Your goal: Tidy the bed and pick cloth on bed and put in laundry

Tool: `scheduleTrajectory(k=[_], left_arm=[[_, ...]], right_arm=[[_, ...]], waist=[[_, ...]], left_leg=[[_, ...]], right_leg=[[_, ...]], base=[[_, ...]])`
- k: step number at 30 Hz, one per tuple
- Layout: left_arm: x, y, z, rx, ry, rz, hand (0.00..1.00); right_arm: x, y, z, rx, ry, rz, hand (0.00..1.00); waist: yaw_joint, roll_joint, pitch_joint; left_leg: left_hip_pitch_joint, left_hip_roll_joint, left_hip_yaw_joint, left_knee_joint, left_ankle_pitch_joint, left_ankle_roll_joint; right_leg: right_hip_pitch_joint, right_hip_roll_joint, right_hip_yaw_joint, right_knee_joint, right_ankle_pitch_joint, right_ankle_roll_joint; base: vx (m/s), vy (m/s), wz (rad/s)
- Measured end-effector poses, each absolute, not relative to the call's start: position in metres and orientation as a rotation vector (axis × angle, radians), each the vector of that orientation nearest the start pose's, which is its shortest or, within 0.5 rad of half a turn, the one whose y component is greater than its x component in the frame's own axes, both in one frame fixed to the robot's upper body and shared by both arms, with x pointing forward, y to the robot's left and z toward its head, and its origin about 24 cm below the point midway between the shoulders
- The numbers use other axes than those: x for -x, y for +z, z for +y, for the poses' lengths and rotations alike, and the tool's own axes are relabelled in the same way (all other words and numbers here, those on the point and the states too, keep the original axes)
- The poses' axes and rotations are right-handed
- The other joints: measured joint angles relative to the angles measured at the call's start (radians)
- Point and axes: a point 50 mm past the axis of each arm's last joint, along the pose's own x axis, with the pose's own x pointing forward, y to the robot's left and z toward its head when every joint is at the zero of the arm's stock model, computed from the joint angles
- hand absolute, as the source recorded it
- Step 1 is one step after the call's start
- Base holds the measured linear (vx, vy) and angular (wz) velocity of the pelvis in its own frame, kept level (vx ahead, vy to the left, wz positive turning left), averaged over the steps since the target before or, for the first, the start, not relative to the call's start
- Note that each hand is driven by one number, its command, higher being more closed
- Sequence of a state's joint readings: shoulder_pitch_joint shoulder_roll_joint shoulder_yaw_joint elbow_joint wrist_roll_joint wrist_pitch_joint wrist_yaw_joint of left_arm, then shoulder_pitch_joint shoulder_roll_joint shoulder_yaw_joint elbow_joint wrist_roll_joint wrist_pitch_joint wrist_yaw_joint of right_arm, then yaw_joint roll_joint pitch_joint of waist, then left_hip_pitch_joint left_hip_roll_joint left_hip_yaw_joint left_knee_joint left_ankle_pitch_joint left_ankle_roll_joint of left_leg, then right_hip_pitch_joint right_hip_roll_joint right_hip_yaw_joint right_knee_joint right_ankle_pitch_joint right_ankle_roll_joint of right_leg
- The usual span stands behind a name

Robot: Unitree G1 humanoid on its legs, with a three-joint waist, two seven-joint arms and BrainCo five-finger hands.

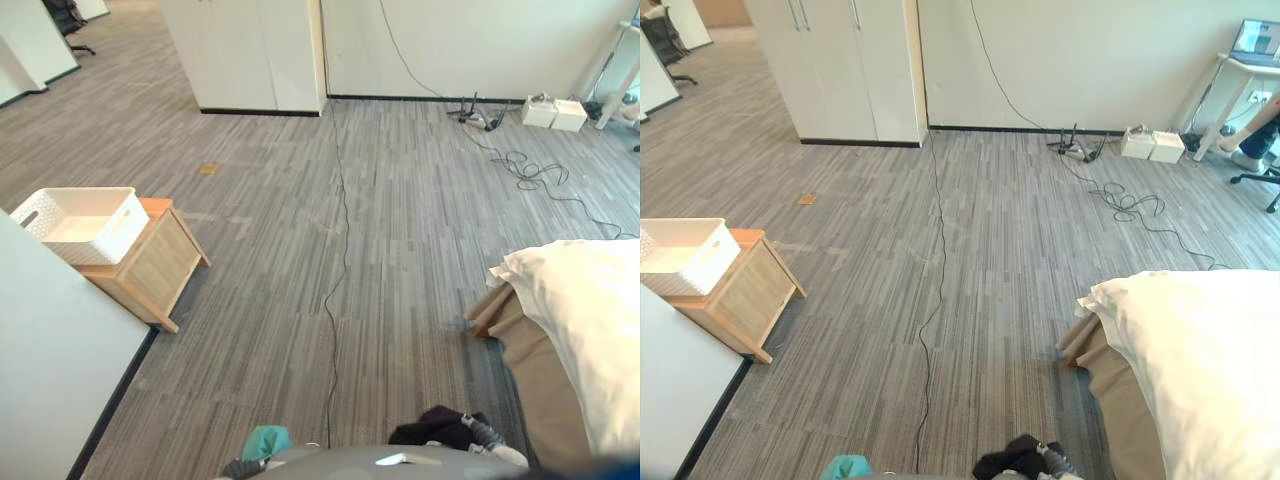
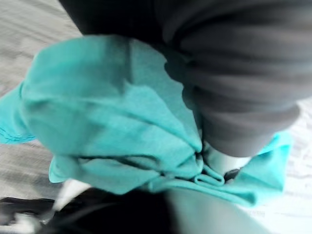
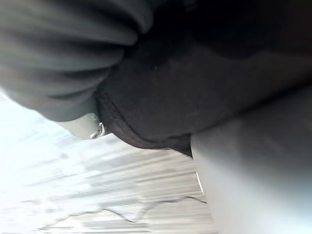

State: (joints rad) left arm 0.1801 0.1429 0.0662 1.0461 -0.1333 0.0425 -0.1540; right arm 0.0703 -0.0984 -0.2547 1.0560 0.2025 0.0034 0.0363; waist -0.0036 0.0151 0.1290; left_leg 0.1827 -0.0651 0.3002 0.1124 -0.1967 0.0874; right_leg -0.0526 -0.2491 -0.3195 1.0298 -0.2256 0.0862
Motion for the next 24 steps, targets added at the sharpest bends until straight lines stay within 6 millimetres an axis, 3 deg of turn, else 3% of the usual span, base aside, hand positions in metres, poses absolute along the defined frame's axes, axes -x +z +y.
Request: scheduleTrajectory(k=[1,3,5,7,8,9,10,11,13,15,17,18,19,21,23,24], left_arm=[[-0.062,-0.166,0.206,0.123,0.095,1.223,1.0],[-0.079,-0.164,0.201,0.121,0.059,1.196,1.0],[-0.092,-0.162,0.197,0.132,0.025,1.173,1.0],[-0.097,-0.161,0.196,0.146,0.025,1.155,1.0],[-0.097,-0.161,0.197,0.146,0.028,1.153,1.0],[-0.098,-0.16,0.197,0.146,0.033,1.151,1.0],[-0.095,-0.163,0.186,0.166,0.024,1.164,1.0],[-0.101,-0.162,0.177,0.18,0.011,1.146,1.0],[-0.107,-0.162,0.165,0.2,-0.001,1.132,1.0],[-0.107,-0.162,0.163,0.201,0.015,1.122,1.0],[-0.105,-0.161,0.17,0.242,0.081,1.099,1.0],[-0.104,-0.16,0.173,0.272,0.134,1.065,1.0],[-0.109,-0.155,0.176,0.302,0.184,0.998,1.0],[-0.118,-0.15,0.18,0.304,0.201,0.931,1.0],[-0.126,-0.145,0.181,0.298,0.198,0.877,1.0],[-0.13,-0.143,0.181,0.294,0.194,0.861,1.0]], right_arm=[[-0.092,-0.159,-0.217,-0.258,-0.39,1.056,1.0],[-0.092,-0.158,-0.219,-0.282,-0.414,1.04,1.0],[-0.089,-0.158,-0.216,-0.306,-0.426,1.027,1.0],[-0.089,-0.158,-0.214,-0.315,-0.425,1.015,1.0],[-0.089,-0.158,-0.213,-0.316,-0.419,1.015,1.0],[-0.089,-0.157,-0.212,-0.314,-0.414,1.013,1.0],[-0.089,-0.156,-0.219,-0.293,-0.42,1.01,1.0],[-0.094,-0.155,-0.22,-0.289,-0.42,0.991,1.0],[-0.095,-0.154,-0.22,-0.288,-0.42,0.979,1.0],[-0.094,-0.154,-0.22,-0.295,-0.425,0.983,1.0],[-0.095,-0.155,-0.218,-0.295,-0.417,0.986,1.0],[-0.097,-0.154,-0.219,-0.277,-0.405,0.986,1.0],[-0.098,-0.154,-0.221,-0.255,-0.392,0.988,1.0],[-0.098,-0.155,-0.219,-0.234,-0.369,1.014,1.0],[-0.106,-0.156,-0.213,-0.21,-0.319,1.025,1.0],[-0.113,-0.155,-0.207,-0.206,-0.282,1.02,1.0]], waist=[[-0.012,0.009,0.008],[-0.035,0.021,0.019],[-0.038,0.02,0.027],[-0.031,0.008,0.036],[-0.032,0.003,0.038],[-0.035,-0.001,0.043],[-0.034,0.018,0.05],[-0.036,0.034,0.048],[-0.04,0.031,0.05],[-0.035,0.04,0.049],[-0.035,0.043,0.05],[-0.031,0.047,0.053],[-0.023,0.055,0.063],[0.004,0.046,0.067],[0.028,0.043,0.069],[0.039,0.041,0.074]], left_leg=[[0.025,0.022,-0.018,-0.008,-0.002,-0.004],[0.062,0.066,-0.062,-0.023,-0.01,-0.017],[0.094,0.106,-0.094,-0.045,-0.021,-0.043],[0.155,0.146,-0.092,-0.063,-0.055,-0.097],[0.171,0.152,-0.092,-0.063,-0.067,-0.111],[0.202,0.16,-0.092,-0.067,-0.087,-0.13],[0.226,0.194,-0.082,-0.069,-0.089,-0.138],[0.223,0.206,-0.063,-0.055,-0.053,-0.139],[0.223,0.218,-0.059,-0.033,0.001,-0.138],[0.202,0.273,-0.078,0.116,0.048,-0.161],[0.084,0.333,-0.16,0.436,0.124,-0.193],[-0.037,0.371,-0.219,0.685,0.161,-0.217],[-0.145,0.396,-0.246,0.883,0.147,-0.219],[-0.276,0.381,-0.251,0.991,0.114,-0.214],[-0.365,0.342,-0.226,0.929,0.057,-0.191],[-0.394,0.305,-0.185,0.791,0.018,-0.186]], right_leg=[[-0.044,0.027,-0.007,-0.073,-0.046,-0.007],[-0.093,0.061,-0.027,-0.244,-0.067,-0.017],[-0.129,0.072,-0.049,-0.464,-0.025,-0.016],[-0.15,0.073,-0.08,-0.747,0.126,-0.032],[-0.15,0.074,-0.079,-0.804,0.159,-0.028],[-0.146,0.073,-0.075,-0.833,0.251,-0.042],[-0.15,0.107,-0.077,-0.786,0.267,-0.101],[-0.17,0.108,-0.075,-0.72,0.206,-0.117],[-0.177,0.107,-0.077,-0.663,0.148,-0.123],[-0.116,0.155,-0.084,-0.671,0.09,-0.139],[-0.031,0.201,-0.09,-0.713,0.05,-0.141],[0.026,0.235,-0.087,-0.75,0.034,-0.142],[0.096,0.259,-0.086,-0.789,0.019,-0.144],[0.186,0.266,-0.085,-0.849,0.009,-0.138],[0.258,0.262,-0.084,-0.906,0.017,-0.127],[0.292,0.25,-0.078,-0.924,0.024,-0.132]], base=[[0.35,-0.123,0.51],[0.35,-0.19,0.76],[0.35,-0.217,0.59],[0.45,-0.299,0.17],[0.5,-0.336,0.06],[0.51,-0.332,-0.02],[0.6,-0.416,-0.04],[0.49,-0.355,-0.08],[0.42,-0.343,-0.03],[0.52,-0.389,-0.15],[0.4,-0.241,-0.06],[0.44,-0.204,0.02],[0.43,-0.185,0.02],[0.36,-0.146,-0.07],[0.39,-0.083,-0.27],[0.39,0.032,-0.37]])
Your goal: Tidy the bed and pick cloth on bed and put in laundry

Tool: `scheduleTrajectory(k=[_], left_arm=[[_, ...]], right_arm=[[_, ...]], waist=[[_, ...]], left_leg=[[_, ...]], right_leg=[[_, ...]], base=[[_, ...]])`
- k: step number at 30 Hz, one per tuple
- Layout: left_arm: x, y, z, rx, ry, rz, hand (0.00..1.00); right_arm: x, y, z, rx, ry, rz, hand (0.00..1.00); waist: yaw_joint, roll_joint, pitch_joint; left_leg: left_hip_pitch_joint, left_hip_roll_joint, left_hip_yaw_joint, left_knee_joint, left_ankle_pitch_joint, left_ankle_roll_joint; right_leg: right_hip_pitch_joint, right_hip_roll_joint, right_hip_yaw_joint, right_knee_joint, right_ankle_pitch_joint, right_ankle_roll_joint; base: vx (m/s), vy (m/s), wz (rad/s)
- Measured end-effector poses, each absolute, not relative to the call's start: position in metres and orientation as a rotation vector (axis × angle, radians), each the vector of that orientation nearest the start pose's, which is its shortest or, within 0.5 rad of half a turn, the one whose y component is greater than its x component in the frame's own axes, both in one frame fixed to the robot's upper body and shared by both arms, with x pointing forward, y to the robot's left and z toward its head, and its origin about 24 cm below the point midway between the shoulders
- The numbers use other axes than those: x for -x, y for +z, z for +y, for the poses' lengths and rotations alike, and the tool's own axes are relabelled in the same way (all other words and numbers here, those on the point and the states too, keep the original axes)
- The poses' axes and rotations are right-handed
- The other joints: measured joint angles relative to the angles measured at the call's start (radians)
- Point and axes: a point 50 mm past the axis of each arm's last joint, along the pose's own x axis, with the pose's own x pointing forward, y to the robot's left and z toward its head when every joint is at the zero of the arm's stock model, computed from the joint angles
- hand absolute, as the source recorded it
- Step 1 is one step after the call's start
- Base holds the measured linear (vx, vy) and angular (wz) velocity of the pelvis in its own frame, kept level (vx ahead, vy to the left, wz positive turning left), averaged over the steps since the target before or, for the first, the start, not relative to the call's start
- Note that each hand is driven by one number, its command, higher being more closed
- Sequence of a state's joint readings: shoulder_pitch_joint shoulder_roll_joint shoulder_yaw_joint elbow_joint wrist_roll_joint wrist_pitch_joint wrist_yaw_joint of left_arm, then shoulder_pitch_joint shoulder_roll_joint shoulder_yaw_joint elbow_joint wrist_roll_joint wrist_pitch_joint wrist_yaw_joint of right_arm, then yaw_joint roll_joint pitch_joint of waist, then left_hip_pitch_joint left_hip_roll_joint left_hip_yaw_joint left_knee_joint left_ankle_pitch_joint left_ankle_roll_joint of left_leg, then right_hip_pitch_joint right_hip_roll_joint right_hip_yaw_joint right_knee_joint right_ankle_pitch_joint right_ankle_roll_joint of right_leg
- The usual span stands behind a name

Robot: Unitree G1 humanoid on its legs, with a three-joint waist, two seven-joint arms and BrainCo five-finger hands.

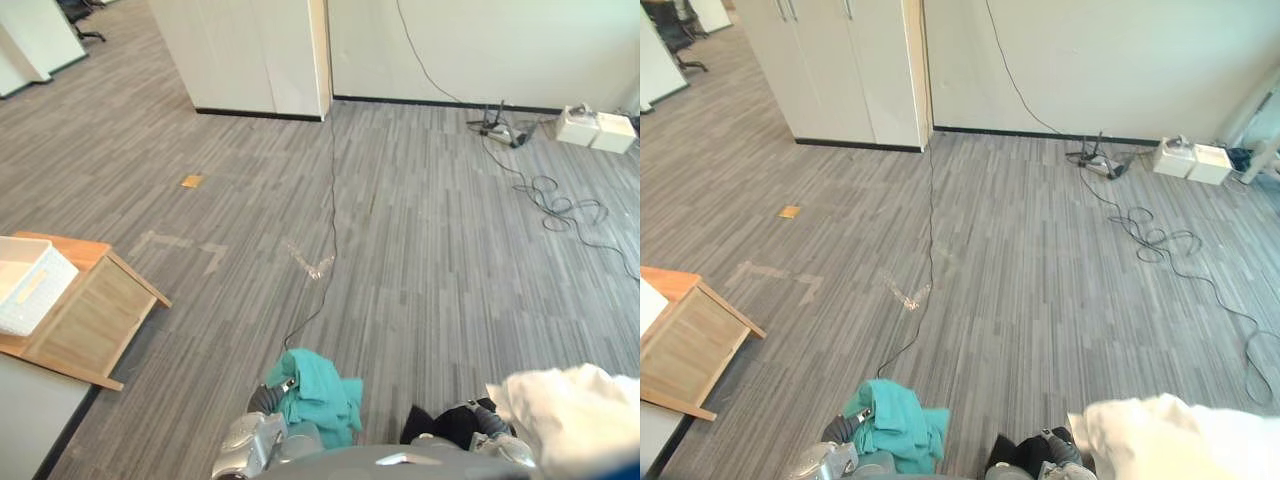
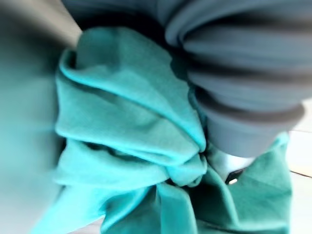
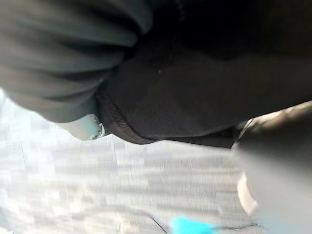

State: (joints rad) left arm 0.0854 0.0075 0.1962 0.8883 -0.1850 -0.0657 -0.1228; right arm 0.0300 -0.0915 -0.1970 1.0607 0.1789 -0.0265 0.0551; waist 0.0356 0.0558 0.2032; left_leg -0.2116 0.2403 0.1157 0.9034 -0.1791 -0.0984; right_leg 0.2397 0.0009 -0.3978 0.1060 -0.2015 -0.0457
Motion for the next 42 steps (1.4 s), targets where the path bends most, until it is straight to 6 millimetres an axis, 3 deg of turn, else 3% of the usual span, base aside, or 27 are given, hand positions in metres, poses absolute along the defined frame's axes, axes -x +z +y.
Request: scheduleTrajectory(k=[2,3,4,5,6,7,10,12,13,14,15,16,17,18,21,23,26,27,28,30,33,35,36,39,40,41,42], left_arm=[[-0.13,-0.144,0.18,0.291,0.185,0.868,1.0],[-0.129,-0.145,0.178,0.281,0.171,0.882,1.0],[-0.127,-0.146,0.177,0.278,0.165,0.894,1.0],[-0.126,-0.146,0.182,0.274,0.182,0.897,1.0],[-0.127,-0.146,0.185,0.27,0.187,0.901,1.0],[-0.128,-0.146,0.187,0.237,0.174,0.909,1.0],[-0.13,-0.146,0.191,0.219,0.17,0.921,1.0],[-0.124,-0.15,0.193,0.183,0.162,0.97,1.0],[-0.122,-0.15,0.192,0.168,0.148,0.982,1.0],[-0.122,-0.151,0.192,0.124,0.106,0.993,1.0],[-0.122,-0.151,0.194,0.103,0.092,0.996,1.0],[-0.119,-0.152,0.195,0.082,0.075,1.012,1.0],[-0.116,-0.154,0.194,0.06,0.05,1.034,1.0],[-0.116,-0.154,0.194,0.051,0.039,1.038,1.0],[-0.126,-0.151,0.188,0.043,0.002,1.023,1.0],[-0.129,-0.152,0.179,0.079,0.002,1.022,1.0],[-0.123,-0.155,0.177,0.069,0.024,1.059,1.0],[-0.118,-0.157,0.18,0.053,0.042,1.075,1.0],[-0.112,-0.159,0.177,0.061,0.062,1.085,1.0],[-0.112,-0.158,0.174,0.087,0.099,1.046,1.0],[-0.112,-0.155,0.178,0.122,0.169,0.985,1.0],[-0.116,-0.148,0.182,0.133,0.198,0.904,1.0],[-0.117,-0.148,0.183,0.13,0.196,0.897,1.0],[-0.126,-0.143,0.18,0.127,0.16,0.841,1.0],[-0.128,-0.142,0.18,0.123,0.147,0.832,1.0],[-0.127,-0.143,0.178,0.122,0.138,0.839,1.0],[-0.123,-0.145,0.174,0.118,0.117,0.862,1.0]], right_arm=[[-0.121,-0.154,-0.203,-0.194,-0.236,1.005,1.0],[-0.123,-0.153,-0.2,-0.181,-0.204,1.0,1.0],[-0.122,-0.153,-0.2,-0.172,-0.191,0.996,1.0],[-0.118,-0.155,-0.194,-0.159,-0.163,0.998,1.0],[-0.118,-0.155,-0.188,-0.169,-0.152,0.998,1.0],[-0.12,-0.155,-0.183,-0.168,-0.132,0.99,1.0],[-0.12,-0.156,-0.178,-0.174,-0.124,0.994,1.0],[-0.118,-0.156,-0.179,-0.172,-0.128,1.002,1.0],[-0.117,-0.157,-0.18,-0.17,-0.132,1.003,1.0],[-0.118,-0.156,-0.183,-0.126,-0.121,0.999,1.0],[-0.118,-0.156,-0.182,-0.112,-0.114,0.998,1.0],[-0.117,-0.156,-0.183,-0.086,-0.106,0.996,1.0],[-0.121,-0.153,-0.186,-0.06,-0.109,0.965,1.0],[-0.124,-0.151,-0.188,-0.038,-0.099,0.949,1.0],[-0.134,-0.145,-0.19,-0.008,-0.078,0.881,1.0],[-0.139,-0.142,-0.191,0.008,-0.05,0.837,1.0],[-0.142,-0.14,-0.187,0.014,0.013,0.808,1.0],[-0.14,-0.141,-0.185,0.009,0.034,0.813,1.0],[-0.142,-0.141,-0.187,-0.006,0.035,0.814,1.0],[-0.145,-0.141,-0.185,-0.021,0.056,0.805,1.0],[-0.145,-0.139,-0.179,0.013,0.126,0.783,1.0],[-0.147,-0.139,-0.167,0.043,0.189,0.788,1.0],[-0.147,-0.14,-0.164,0.045,0.195,0.803,1.0],[-0.145,-0.145,-0.161,0.049,0.181,0.871,1.0],[-0.145,-0.145,-0.163,0.052,0.171,0.878,1.0],[-0.143,-0.146,-0.166,0.053,0.162,0.888,1.0],[-0.138,-0.147,-0.174,0.051,0.13,0.902,1.0]], waist=[[0.01,-0.015,0.004],[0.01,-0.014,0.004],[0.011,-0.009,0.002],[0.023,-0.022,-0.002],[0.02,-0.045,-0.005],[0.018,-0.063,-0.003],[0.02,-0.064,-0.005],[0.013,-0.059,-0.009],[0.009,-0.06,-0.009],[0.009,-0.061,-0.009],[0.008,-0.067,-0.009],[-0.007,-0.073,-0.011],[-0.034,-0.061,-0.008],[-0.042,-0.057,-0.009],[-0.055,-0.055,-0.008],[-0.069,-0.052,-0.007],[-0.072,-0.055,-0.006],[-0.072,-0.054,-0.007],[-0.064,-0.019,-0.02],[-0.045,-0.009,-0.018],[-0.04,-0.007,-0.007],[-0.016,0.011,0.012],[-0.013,0.01,0.013],[0.018,0.01,0.015],[0.015,0.008,0.016],[0.009,0.013,0.013],[0.007,0.03,0.003]], left_leg=[[0.02,-0.091,0.081,-0.352,0.005,0.025],[0.039,-0.142,0.141,-0.621,0.091,0.046],[0.037,-0.158,0.176,-0.749,0.167,0.065],[0.047,-0.178,0.216,-0.761,0.265,0.175],[0.05,-0.204,0.223,-0.762,0.25,0.172],[0.039,-0.222,0.233,-0.735,0.222,0.204],[0.046,-0.231,0.318,-0.678,0.176,0.238],[0.145,-0.265,0.311,-0.709,0.121,0.267],[0.178,-0.276,0.305,-0.723,0.105,0.264],[0.267,-0.299,0.275,-0.77,0.047,0.247],[0.295,-0.316,0.265,-0.783,0.042,0.246],[0.334,-0.33,0.24,-0.801,0.032,0.246],[0.395,-0.332,0.198,-0.825,0.022,0.243],[0.416,-0.33,0.178,-0.839,0.019,0.242],[0.45,-0.319,0.084,-0.859,-0.008,0.243],[0.458,-0.289,-0.034,-0.846,-0.046,0.232],[0.484,-0.242,-0.172,-0.836,-0.089,0.179],[0.507,-0.222,-0.215,-0.829,-0.123,0.153],[0.523,-0.182,-0.237,-0.82,-0.134,0.134],[0.502,-0.169,-0.238,-0.718,-0.103,0.095],[0.306,-0.144,-0.204,-0.211,-0.002,0.01],[0.126,-0.074,-0.123,0.14,0.005,0.003],[0.089,-0.071,-0.108,0.163,0.004,0.004],[-0.022,-0.094,0.044,-0.034,-0.023,0.029],[-0.014,-0.14,0.093,-0.275,-0.001,0.043],[-0.004,-0.166,0.109,-0.411,0.038,0.048],[0.019,-0.199,0.135,-0.673,0.192,0.145]], right_leg=[[0.04,-0.044,0.001,-0.01,-0.014,0.024],[0.074,-0.057,-0.001,-0.034,-0.025,0.045],[0.094,-0.056,-0.001,-0.045,-0.038,0.067],[0.133,-0.074,0.004,-0.058,-0.058,0.101],[0.141,-0.095,-0.002,-0.06,-0.058,0.106],[0.146,-0.122,-0.004,-0.063,-0.027,0.132],[0.171,-0.14,0.01,-0.063,0.081,0.161],[0.153,-0.184,0.032,0.134,0.138,0.186],[0.137,-0.204,0.033,0.228,0.148,0.19],[0.031,-0.263,0.049,0.53,0.174,0.167],[-0.014,-0.286,0.065,0.648,0.168,0.169],[-0.067,-0.303,0.071,0.762,0.134,0.17],[-0.141,-0.298,0.057,0.852,0.053,0.157],[-0.175,-0.292,0.049,0.859,0.027,0.153],[-0.326,-0.265,0.047,0.788,-0.052,0.124],[-0.417,-0.219,0.066,0.542,-0.051,0.121],[-0.442,-0.155,0.136,0.124,0.124,0.134],[-0.431,-0.132,0.17,0.081,0.255,0.125],[-0.429,-0.105,0.158,0.139,0.198,0.082],[-0.431,-0.123,0.127,0.256,0.107,0.043],[-0.278,-0.127,0.051,0.222,0.017,0.033],[-0.106,-0.089,-0.003,0.133,-0.015,0.02],[-0.07,-0.087,-0.016,0.106,-0.016,0.02],[0.05,-0.104,-0.032,-0.006,-0.004,0.056],[0.078,-0.119,-0.036,-0.034,-0.005,0.078],[0.086,-0.121,-0.043,-0.039,-0.01,0.091],[0.091,-0.103,-0.042,-0.038,-0.029,0.122]], base=[[0.48,0.123,-0.25],[0.48,0.145,-0.08],[0.61,0.209,-0.08],[0.52,0.184,0.08],[0.61,0.215,0.2],[0.39,0.136,0.32],[0.47,0.215,0.38],[0.56,0.214,0.37],[0.53,0.156,0.32],[0.34,0.087,0.21],[0.42,0.072,0.34],[0.46,0.044,0.68],[0.45,0.023,0.73],[0.41,-0.001,0.87],[0.3,-0.09,1.03],[0.36,-0.196,1.63],[0.49,-0.318,1.39],[0.56,-0.379,0.97],[0.57,-0.365,0.76],[0.59,-0.387,0.54],[0.55,-0.32,0.86],[0.51,-0.263,0.41],[0.41,-0.227,0.24],[0.38,-0.127,-0.13],[0.43,0.025,-0.02],[0.53,0.067,0.07],[0.45,0.081,0.29]])
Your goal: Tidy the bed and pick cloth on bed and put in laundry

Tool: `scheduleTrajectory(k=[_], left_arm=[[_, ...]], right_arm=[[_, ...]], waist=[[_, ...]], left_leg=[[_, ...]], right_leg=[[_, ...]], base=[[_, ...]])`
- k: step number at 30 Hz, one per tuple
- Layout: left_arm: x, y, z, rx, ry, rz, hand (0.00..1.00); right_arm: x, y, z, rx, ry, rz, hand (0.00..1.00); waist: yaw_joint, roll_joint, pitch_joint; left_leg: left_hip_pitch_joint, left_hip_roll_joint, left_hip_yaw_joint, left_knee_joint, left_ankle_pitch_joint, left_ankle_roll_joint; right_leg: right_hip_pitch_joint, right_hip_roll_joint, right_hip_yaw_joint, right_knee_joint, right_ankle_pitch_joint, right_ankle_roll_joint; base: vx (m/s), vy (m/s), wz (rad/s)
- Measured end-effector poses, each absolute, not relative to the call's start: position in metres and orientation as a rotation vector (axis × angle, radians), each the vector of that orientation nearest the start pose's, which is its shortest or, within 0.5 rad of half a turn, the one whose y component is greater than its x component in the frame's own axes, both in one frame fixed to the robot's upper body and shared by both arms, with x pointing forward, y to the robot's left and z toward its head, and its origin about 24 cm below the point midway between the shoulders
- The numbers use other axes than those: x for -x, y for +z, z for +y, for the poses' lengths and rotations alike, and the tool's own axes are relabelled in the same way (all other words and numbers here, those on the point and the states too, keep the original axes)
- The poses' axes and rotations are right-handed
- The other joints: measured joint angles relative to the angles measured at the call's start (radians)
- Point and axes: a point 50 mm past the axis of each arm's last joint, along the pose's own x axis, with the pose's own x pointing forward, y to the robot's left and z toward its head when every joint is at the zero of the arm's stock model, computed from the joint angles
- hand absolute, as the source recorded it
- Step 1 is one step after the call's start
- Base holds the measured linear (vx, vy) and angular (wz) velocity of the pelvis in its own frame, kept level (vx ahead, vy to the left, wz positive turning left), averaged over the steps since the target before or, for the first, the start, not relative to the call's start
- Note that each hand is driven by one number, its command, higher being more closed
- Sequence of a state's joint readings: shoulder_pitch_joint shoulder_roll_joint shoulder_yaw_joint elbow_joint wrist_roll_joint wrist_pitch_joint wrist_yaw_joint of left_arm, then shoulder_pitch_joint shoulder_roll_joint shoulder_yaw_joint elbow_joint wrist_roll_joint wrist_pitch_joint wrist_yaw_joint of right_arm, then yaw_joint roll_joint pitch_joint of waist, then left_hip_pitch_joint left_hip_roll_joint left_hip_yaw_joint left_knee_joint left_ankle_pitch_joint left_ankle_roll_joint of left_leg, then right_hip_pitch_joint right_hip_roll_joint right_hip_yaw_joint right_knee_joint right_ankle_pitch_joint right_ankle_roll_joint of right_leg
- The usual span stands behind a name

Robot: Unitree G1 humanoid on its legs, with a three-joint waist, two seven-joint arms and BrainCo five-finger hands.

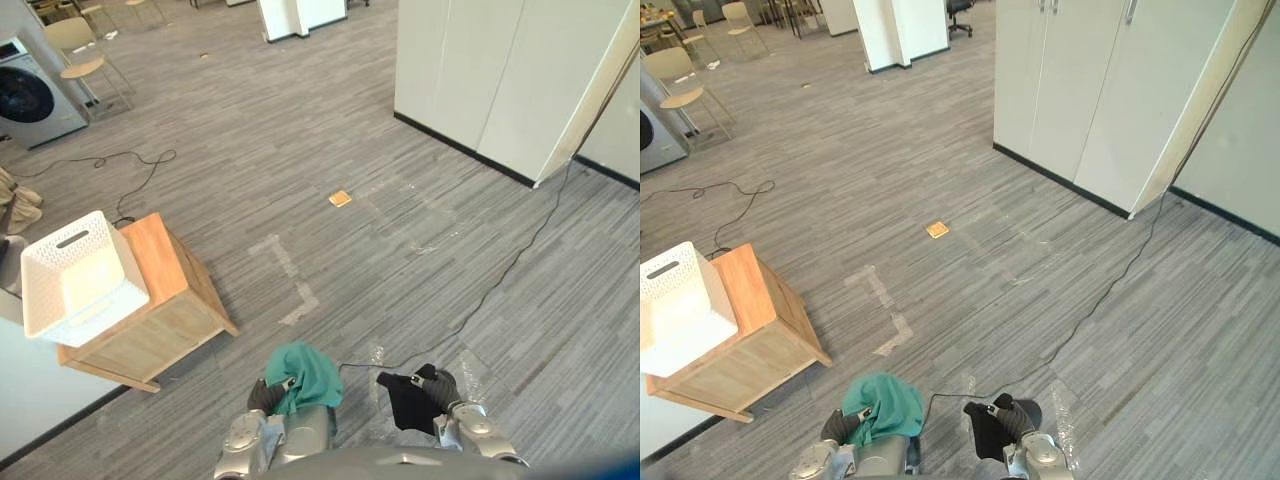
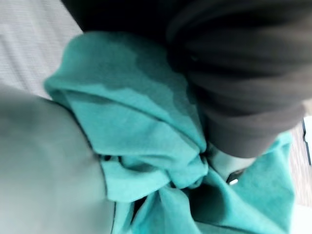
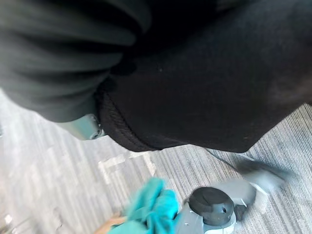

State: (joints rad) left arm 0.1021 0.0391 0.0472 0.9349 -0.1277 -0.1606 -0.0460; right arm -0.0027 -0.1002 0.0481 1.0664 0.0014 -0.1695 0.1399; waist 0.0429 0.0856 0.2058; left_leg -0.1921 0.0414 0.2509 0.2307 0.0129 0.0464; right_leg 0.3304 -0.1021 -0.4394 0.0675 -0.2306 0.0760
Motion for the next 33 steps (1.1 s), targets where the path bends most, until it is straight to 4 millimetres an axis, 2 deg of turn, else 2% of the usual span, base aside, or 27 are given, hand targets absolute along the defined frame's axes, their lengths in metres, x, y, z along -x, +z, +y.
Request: scheduleTrajectory(k=[1,3,4,6,8,9,10,11,12,13,14,15,17,19,21,22,23,24,26,27,28,29,31,32,33], left_arm=[[-0.126,-0.145,0.178,0.104,0.121,0.86,1.0],[-0.13,-0.143,0.184,0.084,0.12,0.857,1.0],[-0.132,-0.143,0.186,0.082,0.123,0.864,1.0],[-0.131,-0.144,0.189,0.08,0.13,0.879,1.0],[-0.128,-0.145,0.188,0.081,0.131,0.9,1.0],[-0.125,-0.147,0.186,0.08,0.126,0.926,1.0],[-0.121,-0.15,0.183,0.074,0.112,0.951,1.0],[-0.119,-0.151,0.184,0.076,0.112,0.967,1.0],[-0.122,-0.15,0.184,0.071,0.107,0.961,1.0],[-0.121,-0.151,0.187,0.063,0.109,0.965,1.0],[-0.117,-0.153,0.19,0.055,0.115,0.997,1.0],[-0.118,-0.153,0.192,0.056,0.121,0.997,1.0],[-0.117,-0.154,0.191,0.091,0.142,1.01,1.0],[-0.116,-0.155,0.191,0.105,0.156,1.021,1.0],[-0.114,-0.156,0.19,0.128,0.174,1.035,1.0],[-0.111,-0.157,0.188,0.158,0.206,1.04,1.0],[-0.11,-0.157,0.188,0.174,0.224,1.04,1.0],[-0.109,-0.158,0.189,0.201,0.26,1.037,1.0],[-0.104,-0.158,0.193,0.237,0.317,1.034,1.0],[-0.097,-0.16,0.191,0.267,0.35,1.045,1.0],[-0.089,-0.163,0.182,0.303,0.358,1.058,1.0],[-0.088,-0.163,0.179,0.318,0.364,1.056,1.0],[-0.084,-0.163,0.179,0.357,0.417,1.033,1.0],[-0.083,-0.163,0.18,0.364,0.427,1.024,1.0],[-0.081,-0.162,0.183,0.382,0.46,1.001,1.0]], right_arm=[[-0.138,-0.149,-0.172,0.043,0.11,0.916,1.0],[-0.134,-0.15,-0.168,0.042,0.111,0.927,1.0],[-0.133,-0.151,-0.164,0.036,0.103,0.931,1.0],[-0.128,-0.153,-0.16,0.032,0.099,0.956,1.0],[-0.127,-0.154,-0.16,0.044,0.094,0.972,1.0],[-0.127,-0.155,-0.162,0.05,0.08,0.986,1.0],[-0.125,-0.156,-0.169,0.04,0.036,0.999,1.0],[-0.122,-0.156,-0.177,0.025,-0.02,1.006,1.0],[-0.118,-0.157,-0.181,0.023,-0.037,1.019,1.0],[-0.117,-0.158,-0.182,0.005,-0.061,1.022,1.0],[-0.12,-0.156,-0.187,-0.009,-0.103,1.008,1.0],[-0.12,-0.156,-0.19,-0.004,-0.11,1.005,1.0],[-0.12,-0.155,-0.195,-0.026,-0.151,0.985,1.0],[-0.123,-0.152,-0.197,-0.038,-0.174,0.954,1.0],[-0.123,-0.151,-0.198,-0.04,-0.185,0.936,1.0],[-0.123,-0.15,-0.199,-0.037,-0.187,0.922,1.0],[-0.122,-0.149,-0.199,-0.033,-0.186,0.918,1.0],[-0.123,-0.149,-0.197,-0.023,-0.173,0.909,1.0],[-0.121,-0.149,-0.192,-0.004,-0.15,0.907,1.0],[-0.123,-0.148,-0.194,0.009,-0.149,0.901,1.0],[-0.124,-0.147,-0.2,0.034,-0.152,0.901,1.0],[-0.123,-0.148,-0.199,0.036,-0.148,0.907,1.0],[-0.122,-0.15,-0.199,0.045,-0.132,0.937,1.0],[-0.121,-0.151,-0.199,0.049,-0.128,0.948,1.0],[-0.119,-0.152,-0.198,0.063,-0.107,0.967,1.0]], waist=[[0.0,-0.036,-0.007],[-0.001,-0.077,-0.011],[0.0,-0.097,-0.012],[0.005,-0.108,-0.017],[0.005,-0.104,-0.024],[0.003,-0.104,-0.032],[0.001,-0.091,-0.049],[-0.006,-0.098,-0.053],[-0.016,-0.093,-0.056],[-0.024,-0.102,-0.049],[-0.037,-0.109,-0.042],[-0.038,-0.108,-0.041],[-0.038,-0.091,-0.035],[-0.042,-0.086,-0.034],[-0.043,-0.085,-0.033],[-0.042,-0.081,-0.032],[-0.041,-0.079,-0.032],[-0.036,-0.08,-0.033],[-0.039,-0.098,-0.041],[-0.042,-0.082,-0.048],[-0.032,-0.032,-0.066],[-0.028,-0.021,-0.072],[-0.028,-0.018,-0.076],[-0.025,-0.017,-0.077],[-0.019,-0.016,-0.077]], left_leg=[[0.025,-0.043,0.015,-0.086,0.054,0.067],[0.038,-0.077,0.034,-0.168,0.069,0.073],[0.04,-0.09,0.078,-0.174,0.07,0.075],[0.07,-0.103,0.135,-0.176,0.063,0.08],[0.122,-0.114,0.15,-0.186,0.034,0.079],[0.149,-0.119,0.141,-0.194,0.003,0.085],[0.175,-0.127,0.112,-0.198,-0.038,0.103],[0.22,-0.138,0.066,-0.22,-0.07,0.095],[0.243,-0.142,0.038,-0.226,-0.079,0.098],[0.26,-0.145,0.014,-0.223,-0.087,0.105],[0.299,-0.137,-0.046,-0.21,-0.099,0.121],[0.317,-0.13,-0.06,-0.213,-0.103,0.121],[0.353,-0.096,-0.116,-0.213,-0.126,0.097],[0.367,-0.063,-0.168,-0.211,-0.149,0.071],[0.383,-0.033,-0.236,-0.209,-0.179,0.051],[0.396,-0.01,-0.269,-0.209,-0.193,0.028],[0.401,0.003,-0.285,-0.208,-0.204,0.015],[0.404,0.024,-0.305,-0.197,-0.232,-0.013],[0.422,0.041,-0.336,-0.172,-0.287,-0.058],[0.45,0.085,-0.342,-0.172,-0.305,-0.08],[0.456,0.127,-0.328,-0.147,-0.302,-0.088],[0.453,0.137,-0.307,-0.13,-0.29,-0.093],[0.421,0.162,-0.291,-0.005,-0.227,-0.115],[0.393,0.172,-0.293,0.066,-0.221,-0.124],[0.31,0.191,-0.295,0.249,-0.188,-0.132]], right_leg=[[0.003,-0.032,-0.001,0.001,-0.004,0.015],[-0.005,-0.054,-0.012,0.003,0.022,0.051],[0.004,-0.066,-0.014,0.002,0.04,0.065],[0.036,-0.076,-0.008,0.008,0.089,0.08],[0.043,-0.086,0.01,0.081,0.119,0.074],[0.02,-0.095,0.015,0.183,0.125,0.07],[-0.024,-0.116,0.009,0.333,0.14,0.048],[-0.094,-0.166,0.011,0.546,0.211,0.013],[-0.124,-0.177,0.035,0.634,0.259,0.021],[-0.155,-0.18,0.062,0.715,0.23,0.027],[-0.24,-0.179,0.071,0.838,0.085,0.017],[-0.266,-0.177,0.065,0.845,0.053,0.017],[-0.361,-0.175,0.04,0.787,-0.028,0.009],[-0.426,-0.175,0.04,0.657,-0.037,0.007],[-0.465,-0.177,0.046,0.463,-0.004,0.026],[-0.472,-0.171,0.054,0.313,0.054,0.024],[-0.476,-0.162,0.069,0.243,0.087,0.022],[-0.482,-0.146,0.117,0.127,0.15,0.035],[-0.481,-0.141,0.193,0.088,0.195,0.049],[-0.484,-0.112,0.196,0.162,0.231,0.032],[-0.493,-0.083,0.171,0.235,0.162,0.004],[-0.493,-0.078,0.162,0.262,0.131,-0.005],[-0.428,-0.069,0.106,0.288,0.063,-0.028],[-0.404,-0.063,0.092,0.278,0.051,-0.034],[-0.355,-0.048,0.064,0.251,0.03,-0.042]], base=[[0.44,0.072,0.35],[0.43,0.067,0.54],[0.34,0.071,0.6],[0.29,0.077,0.5],[0.25,0.066,0.32],[0.24,0.066,0.43],[0.4,0.075,0.73],[0.3,0.054,0.78],[0.35,0.024,0.78],[0.29,-0.001,1.09],[0.43,-0.015,1.04],[0.35,-0.03,1.01],[0.35,-0.095,0.65],[0.23,-0.132,0.86],[0.27,-0.257,0.91],[0.34,-0.332,0.67],[0.42,-0.44,0.8],[0.34,-0.431,0.78],[0.35,-0.486,0.75],[0.41,-0.491,0.51],[0.43,-0.456,0.44],[0.45,-0.414,0.46],[0.42,-0.379,0.62],[0.36,-0.336,0.54],[0.41,-0.365,0.52]])
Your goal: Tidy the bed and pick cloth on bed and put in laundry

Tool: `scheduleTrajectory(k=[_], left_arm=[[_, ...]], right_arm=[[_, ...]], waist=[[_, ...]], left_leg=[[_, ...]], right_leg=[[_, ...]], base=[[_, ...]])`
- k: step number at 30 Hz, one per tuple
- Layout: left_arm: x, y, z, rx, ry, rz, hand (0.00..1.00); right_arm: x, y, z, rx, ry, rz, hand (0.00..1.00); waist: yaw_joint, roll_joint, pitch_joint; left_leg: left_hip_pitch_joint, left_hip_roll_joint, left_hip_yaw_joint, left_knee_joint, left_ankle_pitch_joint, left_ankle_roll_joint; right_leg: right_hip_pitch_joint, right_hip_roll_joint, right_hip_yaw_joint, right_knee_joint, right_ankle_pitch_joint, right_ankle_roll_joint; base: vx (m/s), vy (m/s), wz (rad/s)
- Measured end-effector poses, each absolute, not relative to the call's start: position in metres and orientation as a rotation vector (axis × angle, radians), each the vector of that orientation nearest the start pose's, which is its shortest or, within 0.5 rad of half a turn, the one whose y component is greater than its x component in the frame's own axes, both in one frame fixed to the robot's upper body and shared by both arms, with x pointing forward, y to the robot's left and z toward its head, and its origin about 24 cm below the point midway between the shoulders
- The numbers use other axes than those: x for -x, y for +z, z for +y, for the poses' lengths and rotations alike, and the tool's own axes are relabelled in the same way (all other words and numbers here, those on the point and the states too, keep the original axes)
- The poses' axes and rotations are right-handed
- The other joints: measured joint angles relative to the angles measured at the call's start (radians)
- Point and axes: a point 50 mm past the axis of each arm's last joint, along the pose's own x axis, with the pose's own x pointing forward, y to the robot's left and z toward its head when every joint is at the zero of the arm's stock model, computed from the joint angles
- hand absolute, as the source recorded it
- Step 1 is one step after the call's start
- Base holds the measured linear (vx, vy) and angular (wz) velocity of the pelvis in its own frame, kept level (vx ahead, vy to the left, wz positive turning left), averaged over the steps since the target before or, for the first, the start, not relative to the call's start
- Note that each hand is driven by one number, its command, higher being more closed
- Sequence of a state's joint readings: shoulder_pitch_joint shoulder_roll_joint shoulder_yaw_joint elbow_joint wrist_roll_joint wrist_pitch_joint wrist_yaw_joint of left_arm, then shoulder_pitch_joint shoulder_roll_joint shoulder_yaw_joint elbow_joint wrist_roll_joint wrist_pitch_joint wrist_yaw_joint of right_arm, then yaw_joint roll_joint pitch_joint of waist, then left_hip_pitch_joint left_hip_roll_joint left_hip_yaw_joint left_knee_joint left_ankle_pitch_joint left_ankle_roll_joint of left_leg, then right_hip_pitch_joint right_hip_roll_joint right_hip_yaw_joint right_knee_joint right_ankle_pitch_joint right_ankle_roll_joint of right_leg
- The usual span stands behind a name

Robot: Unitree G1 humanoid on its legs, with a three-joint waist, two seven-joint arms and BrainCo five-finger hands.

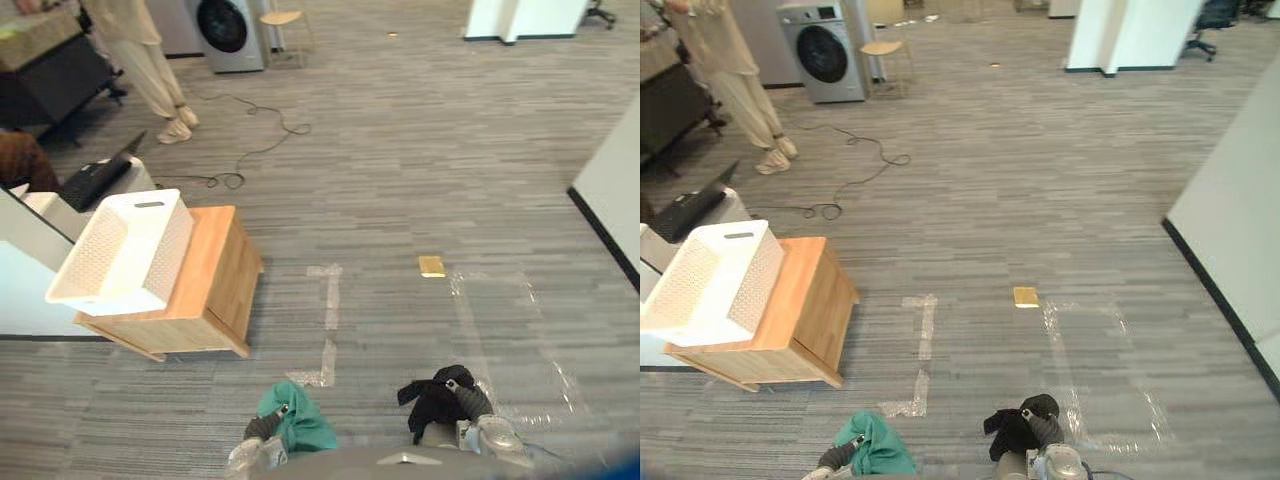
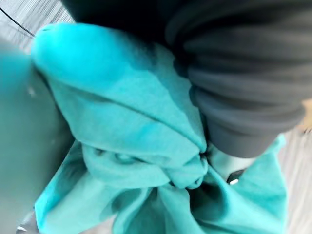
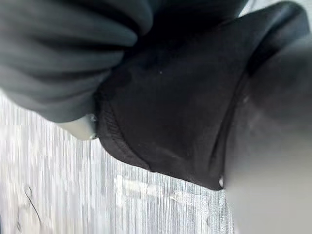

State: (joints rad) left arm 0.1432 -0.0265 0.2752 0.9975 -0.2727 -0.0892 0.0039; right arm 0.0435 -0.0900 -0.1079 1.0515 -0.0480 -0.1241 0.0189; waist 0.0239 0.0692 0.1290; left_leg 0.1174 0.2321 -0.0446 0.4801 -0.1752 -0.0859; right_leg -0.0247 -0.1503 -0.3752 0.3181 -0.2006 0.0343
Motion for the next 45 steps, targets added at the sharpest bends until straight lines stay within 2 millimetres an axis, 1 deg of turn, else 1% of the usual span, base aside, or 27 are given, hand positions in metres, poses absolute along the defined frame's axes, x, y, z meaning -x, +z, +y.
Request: scheduleTrajectory(k=[1,3,6,7,8,9,10,11,12,14,16,17,18,20,21,24,26,27,29,30,31,32,33,36,39,42,45], left_arm=[[-0.082,-0.161,0.186,0.394,0.478,0.981,1.0],[-0.085,-0.159,0.188,0.387,0.478,0.965,1.0],[-0.092,-0.157,0.19,0.375,0.463,0.954,1.0],[-0.097,-0.157,0.189,0.358,0.437,0.955,1.0],[-0.098,-0.157,0.189,0.346,0.419,0.965,1.0],[-0.099,-0.158,0.187,0.333,0.397,0.988,1.0],[-0.102,-0.158,0.189,0.317,0.385,0.999,1.0],[-0.106,-0.157,0.192,0.3,0.378,0.996,1.0],[-0.105,-0.157,0.193,0.295,0.383,0.999,1.0],[-0.097,-0.158,0.205,0.304,0.452,1.034,1.0],[-0.09,-0.159,0.211,0.298,0.475,1.055,1.0],[-0.088,-0.16,0.211,0.291,0.472,1.064,1.0],[-0.09,-0.16,0.209,0.279,0.454,1.07,1.0],[-0.093,-0.16,0.207,0.264,0.434,1.084,1.0],[-0.093,-0.161,0.204,0.252,0.43,1.092,1.0],[-0.095,-0.16,0.202,0.229,0.421,1.094,1.0],[-0.101,-0.158,0.21,0.186,0.403,1.09,1.0],[-0.101,-0.158,0.213,0.174,0.41,1.094,1.0],[-0.103,-0.158,0.208,0.197,0.407,1.083,1.0],[-0.1,-0.16,0.198,0.247,0.425,1.085,1.0],[-0.093,-0.162,0.193,0.275,0.443,1.097,1.0],[-0.089,-0.162,0.196,0.301,0.487,1.086,1.0],[-0.087,-0.162,0.2,0.308,0.528,1.077,1.0],[-0.086,-0.16,0.206,0.319,0.572,1.045,1.0],[-0.09,-0.157,0.212,0.294,0.591,1.006,1.0],[-0.093,-0.156,0.21,0.292,0.603,0.975,1.0],[-0.087,-0.159,0.198,0.302,0.595,0.997,1.0]], right_arm=[[-0.12,-0.152,-0.196,0.069,-0.094,0.97,1.0],[-0.117,-0.155,-0.196,0.068,-0.085,1.008,1.0],[-0.11,-0.158,-0.198,0.074,-0.085,1.058,1.0],[-0.11,-0.158,-0.2,0.084,-0.087,1.061,1.0],[-0.109,-0.158,-0.204,0.09,-0.096,1.06,1.0],[-0.11,-0.157,-0.206,0.085,-0.113,1.055,1.0],[-0.11,-0.157,-0.208,0.08,-0.126,1.054,1.0],[-0.108,-0.157,-0.208,0.075,-0.137,1.056,1.0],[-0.105,-0.158,-0.209,0.082,-0.141,1.066,1.0],[-0.107,-0.159,-0.201,0.1,-0.115,1.071,1.0],[-0.118,-0.157,-0.196,0.115,-0.089,1.046,1.0],[-0.121,-0.155,-0.197,0.12,-0.09,1.033,1.0],[-0.12,-0.155,-0.198,0.122,-0.094,1.03,1.0],[-0.121,-0.154,-0.201,0.129,-0.097,1.03,1.0],[-0.116,-0.154,-0.205,0.13,-0.11,1.034,1.0],[-0.125,-0.148,-0.212,0.165,-0.115,0.978,1.0],[-0.124,-0.149,-0.205,0.142,-0.109,0.978,1.0],[-0.116,-0.154,-0.197,0.108,-0.107,1.013,1.0],[-0.112,-0.155,-0.206,0.1,-0.149,1.027,1.0],[-0.114,-0.152,-0.214,0.12,-0.153,1.017,1.0],[-0.115,-0.15,-0.223,0.137,-0.164,1.007,1.0],[-0.117,-0.151,-0.218,0.15,-0.134,1.007,1.0],[-0.121,-0.15,-0.214,0.16,-0.106,0.994,1.0],[-0.124,-0.151,-0.2,0.159,-0.057,0.981,1.0],[-0.118,-0.154,-0.192,0.137,-0.05,1.004,1.0],[-0.112,-0.155,-0.199,0.153,-0.064,1.025,1.0],[-0.113,-0.153,-0.211,0.171,-0.086,1.035,1.0]], waist=[[0.001,-0.002,0.001],[0.003,-0.005,0.005],[0.029,-0.017,0.012],[0.028,-0.017,0.012],[0.018,-0.014,0.01],[0.006,-0.023,0.006],[-0.017,-0.042,0.0],[-0.029,-0.048,0.001],[-0.028,-0.054,0.003],[-0.001,-0.088,0.018],[0.004,-0.091,0.016],[0.01,-0.083,0.014],[-0.01,-0.091,0.016],[-0.013,-0.097,0.028],[-0.018,-0.073,0.042],[-0.039,-0.047,0.054],[-0.042,-0.102,0.062],[-0.044,-0.157,0.076],[-0.043,-0.137,0.065],[-0.05,-0.069,0.07],[-0.056,-0.038,0.067],[-0.047,-0.055,0.067],[-0.032,-0.049,0.064],[-0.03,-0.079,0.063],[-0.036,-0.116,0.059],[-0.031,-0.091,0.061],[-0.039,-0.039,0.046]], left_leg=[[-0.092,0.027,0.004,0.187,0.031,-0.014],[-0.198,0.051,0.061,0.372,0.019,-0.016],[-0.247,0.051,0.273,0.328,-0.024,-0.007],[-0.25,0.032,0.409,0.202,-0.028,-0.001],[-0.25,0.005,0.522,0.074,0.033,0.021],[-0.225,-0.018,0.718,-0.052,0.065,0.13],[-0.219,-0.059,0.784,-0.124,0.074,0.201],[-0.198,-0.098,0.843,-0.199,0.068,0.239],[-0.191,-0.114,0.845,-0.226,0.059,0.246],[-0.168,-0.125,0.788,-0.225,0.028,0.226],[-0.143,-0.12,0.768,-0.213,0.011,0.213],[-0.117,-0.132,0.736,-0.243,0.003,0.201],[-0.08,-0.15,0.686,-0.291,0.005,0.185],[-0.02,-0.168,0.609,-0.325,0.003,0.171],[0.027,-0.156,0.565,-0.342,0.009,0.159],[0.073,-0.092,0.433,-0.37,0.027,0.096],[0.072,-0.116,0.333,-0.398,0.037,0.046],[0.079,-0.132,0.267,-0.43,0.05,0.016],[0.033,-0.129,0.293,-0.375,0.054,0.01],[0.037,-0.11,0.301,-0.396,0.055,0.008],[0.055,-0.09,0.313,-0.44,0.055,-0.009],[0.075,-0.093,0.315,-0.474,0.082,-0.023],[0.084,-0.07,0.315,-0.494,0.088,-0.036],[0.083,-0.046,0.311,-0.48,0.085,-0.046],[-0.041,-0.019,0.316,-0.213,0.056,-0.035],[-0.158,0.071,0.384,0.102,0.045,-0.036],[-0.135,0.061,0.483,0.029,-0.008,-0.03]], right_leg=[[0.058,0.014,-0.034,-0.041,-0.01,-0.006],[0.16,0.034,-0.088,-0.118,-0.001,-0.009],[0.29,0.035,-0.19,-0.219,0.012,0.01],[0.326,0.03,-0.262,-0.246,0.015,0.016],[0.343,0.033,-0.315,-0.253,0.021,0.03],[0.366,0.039,-0.365,-0.263,0.033,0.061],[0.37,0.03,-0.412,-0.259,0.044,0.08],[0.38,0.028,-0.434,-0.239,0.048,0.086],[0.386,0.028,-0.433,-0.23,0.049,0.089],[0.401,0.018,-0.406,-0.145,0.074,0.105],[0.378,-0.011,-0.373,0.012,0.112,0.112],[0.334,-0.053,-0.345,0.169,0.145,0.1],[0.241,-0.124,-0.258,0.416,0.19,0.069],[0.142,-0.174,-0.174,0.613,0.08,0.036],[0.093,-0.176,-0.151,0.645,0.015,0.022],[-0.032,-0.118,-0.055,0.468,-0.071,0.037],[-0.043,-0.112,0.061,0.134,0.005,0.082],[-0.013,-0.122,0.103,0.005,0.082,0.082],[0.014,-0.124,0.036,-0.045,0.086,0.117],[0.01,-0.071,0.097,-0.012,0.096,0.103],[0.003,-0.034,0.147,0.005,0.073,0.083],[0.004,-0.028,0.167,0.009,0.048,0.067],[0.006,-0.007,0.16,0.001,0.043,0.06],[0.042,0.009,0.128,-0.023,-0.006,0.036],[0.111,-0.002,0.079,-0.092,-0.014,0.029],[0.211,0.021,0.03,-0.151,-0.011,0.023],[0.222,0.017,0.027,-0.173,-0.005,0.033]], base=[[0.4,-0.354,0.53],[0.35,-0.263,0.57],[0.29,-0.147,0.6],[0.23,-0.062,0.66],[0.38,-0.082,1.28],[0.36,-0.045,1.79],[0.42,-0.015,2.33],[0.33,0.013,1.97],[0.31,0.018,1.69],[0.33,-0.044,1.03],[0.34,-0.036,0.5],[0.39,-0.02,0.79],[0.37,-0.094,1.2],[0.41,-0.211,1.23],[0.37,-0.23,1.22],[0.3,-0.364,1.35],[0.19,-0.432,1.67],[0.21,-0.433,1.44],[0.21,-0.327,1.17],[0.17,-0.096,0.82],[0.18,-0.069,0.59],[0.2,-0.117,0.14],[0.17,-0.169,-0.03],[0.11,-0.154,0.18],[0.09,-0.125,0.47],[0.1,-0.101,0.36],[0.14,0.037,0.16]])
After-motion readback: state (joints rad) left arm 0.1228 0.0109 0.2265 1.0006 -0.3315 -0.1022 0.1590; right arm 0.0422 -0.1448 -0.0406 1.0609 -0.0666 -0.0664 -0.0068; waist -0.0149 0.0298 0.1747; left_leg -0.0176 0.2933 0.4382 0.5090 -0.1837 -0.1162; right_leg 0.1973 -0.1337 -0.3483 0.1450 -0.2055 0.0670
